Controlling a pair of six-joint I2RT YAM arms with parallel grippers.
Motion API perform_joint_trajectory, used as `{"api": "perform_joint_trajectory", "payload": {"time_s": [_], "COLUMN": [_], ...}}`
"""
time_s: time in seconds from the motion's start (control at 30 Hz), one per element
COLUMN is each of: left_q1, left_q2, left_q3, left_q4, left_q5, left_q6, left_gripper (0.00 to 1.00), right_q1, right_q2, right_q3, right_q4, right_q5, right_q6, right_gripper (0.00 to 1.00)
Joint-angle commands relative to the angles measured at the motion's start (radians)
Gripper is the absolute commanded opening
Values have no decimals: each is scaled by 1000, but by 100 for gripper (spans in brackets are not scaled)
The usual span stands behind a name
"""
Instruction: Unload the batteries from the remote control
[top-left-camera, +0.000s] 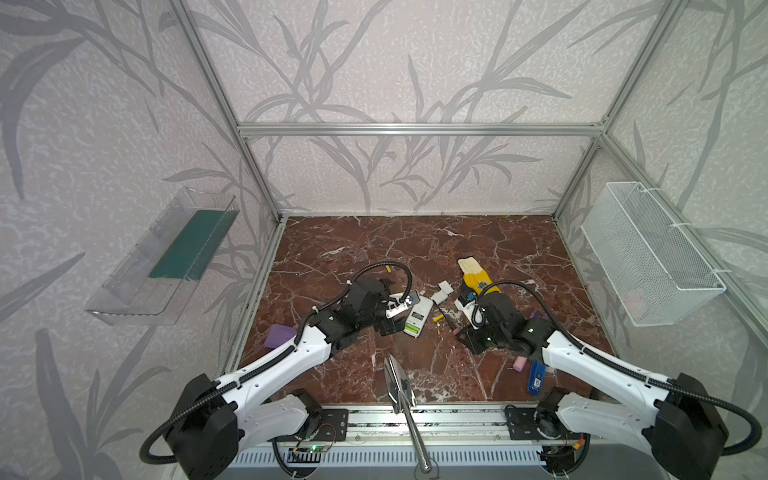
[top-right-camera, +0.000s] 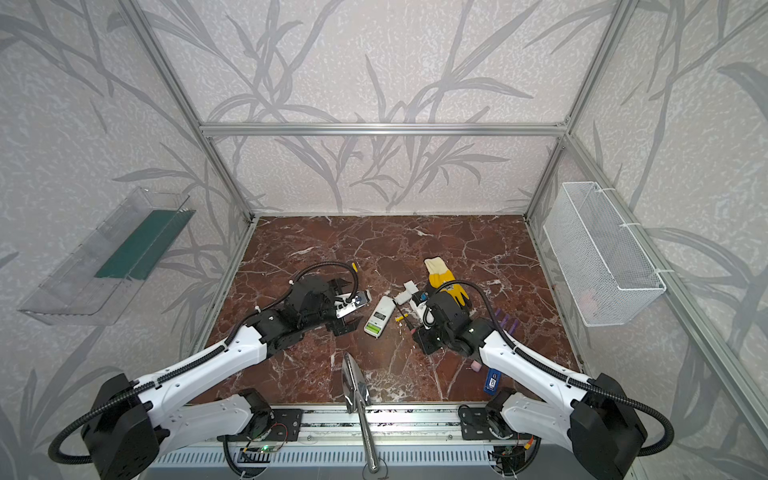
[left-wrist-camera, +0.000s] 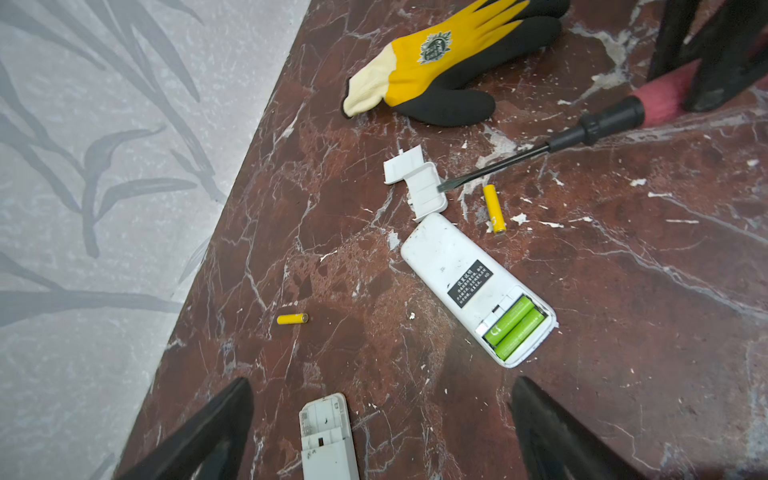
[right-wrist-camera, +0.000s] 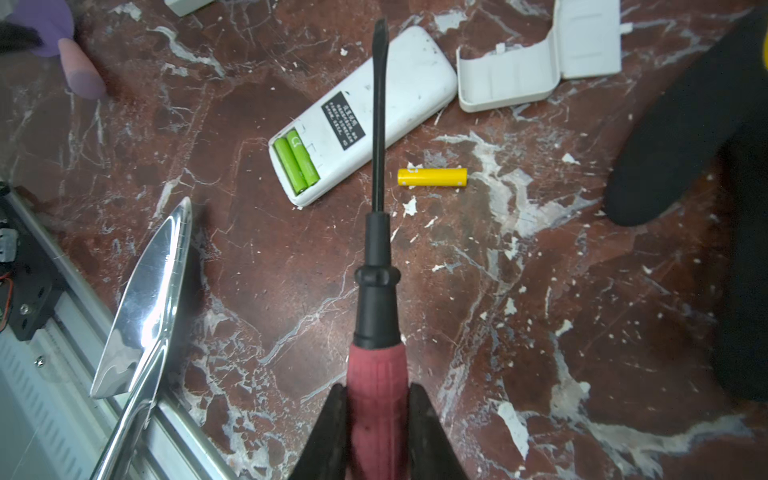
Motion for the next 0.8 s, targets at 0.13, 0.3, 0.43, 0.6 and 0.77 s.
{"api": "perform_joint_trajectory", "payload": {"time_s": [0.13,0.3,0.43,0.6,0.77], "left_q1": [-67,-102,-115,-122,-131], "left_q2": [37,102,159,198,235], "left_q3": [-36,-33,-7,3,6], "left_q4": [120,190,187,201,236], "left_q5": [57,53,50,55,35], "left_q6": [260,345,394,417,447], "left_gripper": [84,70,63,58,52], "right_q1": [9,10,12,14,17], "right_q2": [19,30,37,46,55], "right_q3": [78,95,99,109,116], "right_q4": [-50,-70,-77,-87,-93], "right_q5": [-127,-157,-161,-174,-201], "right_q6": [-81,-104,-116,-131,-142], "right_gripper": [0,0,0,0,0]}}
